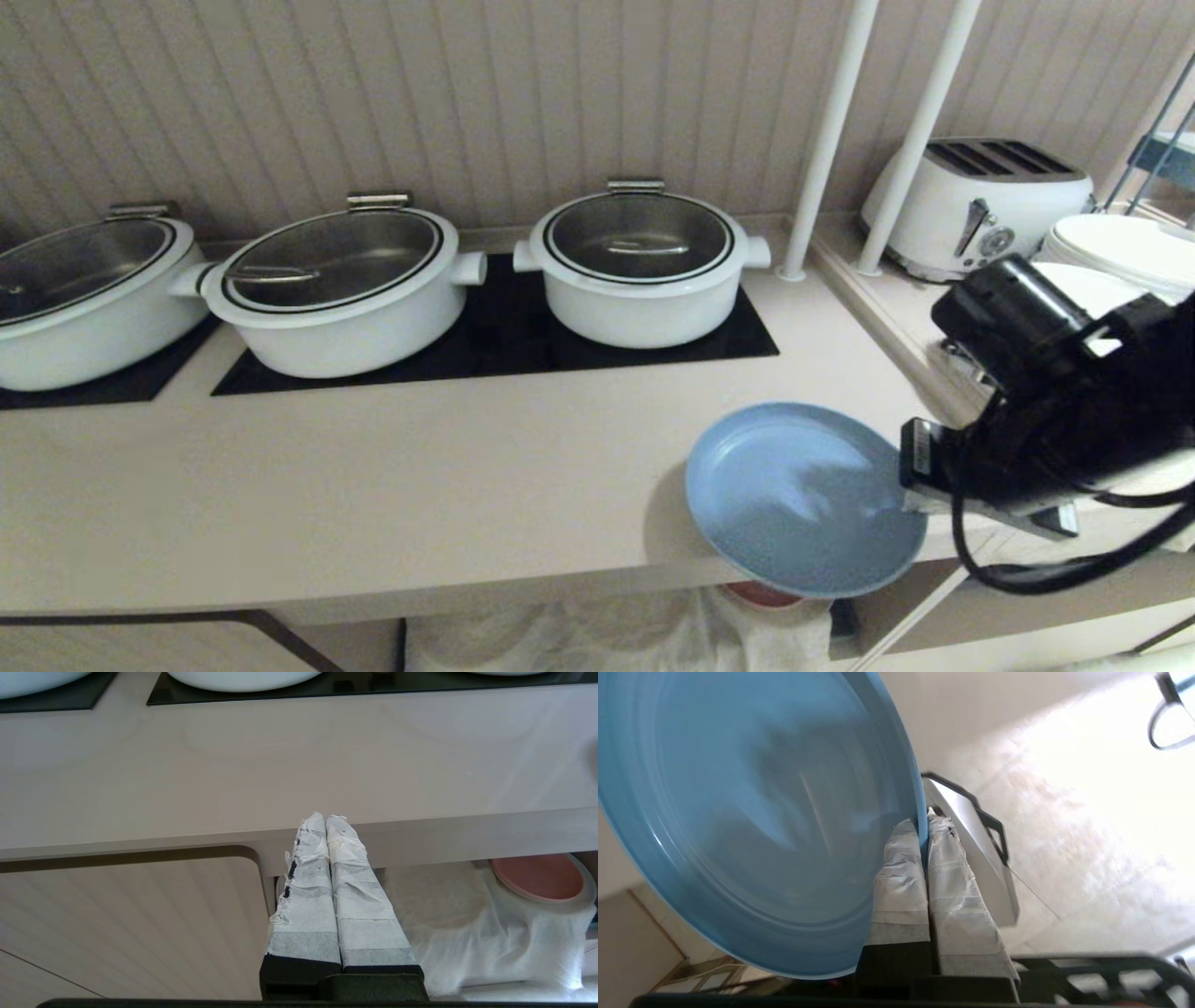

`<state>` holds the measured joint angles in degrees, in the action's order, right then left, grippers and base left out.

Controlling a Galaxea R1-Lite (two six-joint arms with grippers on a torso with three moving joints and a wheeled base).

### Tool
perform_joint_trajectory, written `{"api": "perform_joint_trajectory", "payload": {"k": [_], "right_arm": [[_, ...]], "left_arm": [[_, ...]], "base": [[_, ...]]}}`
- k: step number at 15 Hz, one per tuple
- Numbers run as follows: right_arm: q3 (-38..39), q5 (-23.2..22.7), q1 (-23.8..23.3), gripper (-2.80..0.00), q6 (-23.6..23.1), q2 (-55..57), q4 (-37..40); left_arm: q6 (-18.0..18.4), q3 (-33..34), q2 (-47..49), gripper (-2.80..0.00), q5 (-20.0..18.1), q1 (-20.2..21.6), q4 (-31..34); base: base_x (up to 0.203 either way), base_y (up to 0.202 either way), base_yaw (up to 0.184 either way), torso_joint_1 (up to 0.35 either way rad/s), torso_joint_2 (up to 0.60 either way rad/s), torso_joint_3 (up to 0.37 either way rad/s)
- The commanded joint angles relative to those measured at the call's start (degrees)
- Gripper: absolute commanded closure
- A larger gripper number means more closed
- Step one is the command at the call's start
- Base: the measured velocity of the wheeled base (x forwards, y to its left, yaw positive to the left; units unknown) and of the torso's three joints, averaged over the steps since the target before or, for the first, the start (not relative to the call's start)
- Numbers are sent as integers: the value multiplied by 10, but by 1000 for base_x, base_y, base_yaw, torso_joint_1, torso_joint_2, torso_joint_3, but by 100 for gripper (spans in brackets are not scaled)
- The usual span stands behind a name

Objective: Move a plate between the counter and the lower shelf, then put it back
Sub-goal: Put the plate in the cupboard

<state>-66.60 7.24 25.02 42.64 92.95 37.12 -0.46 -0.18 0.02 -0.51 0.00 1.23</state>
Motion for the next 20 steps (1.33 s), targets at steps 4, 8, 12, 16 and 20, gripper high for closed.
{"api": "perform_joint_trajectory", "payload": {"k": [4, 8, 12, 16, 20], "right_arm": [[115, -1, -15, 0, 2, -113, -25], [173, -1, -13, 0, 3, -167, -29], [216, -2, -7, 0, 3, -214, -33], [266, -4, 4, 0, 3, -263, -33], [305, -25, 6, 0, 1, -319, -27]], "left_arm": [[0, 0, 0, 0, 0, 0, 0], [-1, 0, 0, 0, 0, 0, 0], [0, 0, 0, 0, 0, 0, 0], [-1, 0, 0, 0, 0, 0, 0], [-1, 0, 0, 0, 0, 0, 0]], "base": [[0, 0, 0, 0, 0, 0], [0, 0, 0, 0, 0, 0], [0, 0, 0, 0, 0, 0], [0, 0, 0, 0, 0, 0], [0, 0, 0, 0, 0, 0]]}}
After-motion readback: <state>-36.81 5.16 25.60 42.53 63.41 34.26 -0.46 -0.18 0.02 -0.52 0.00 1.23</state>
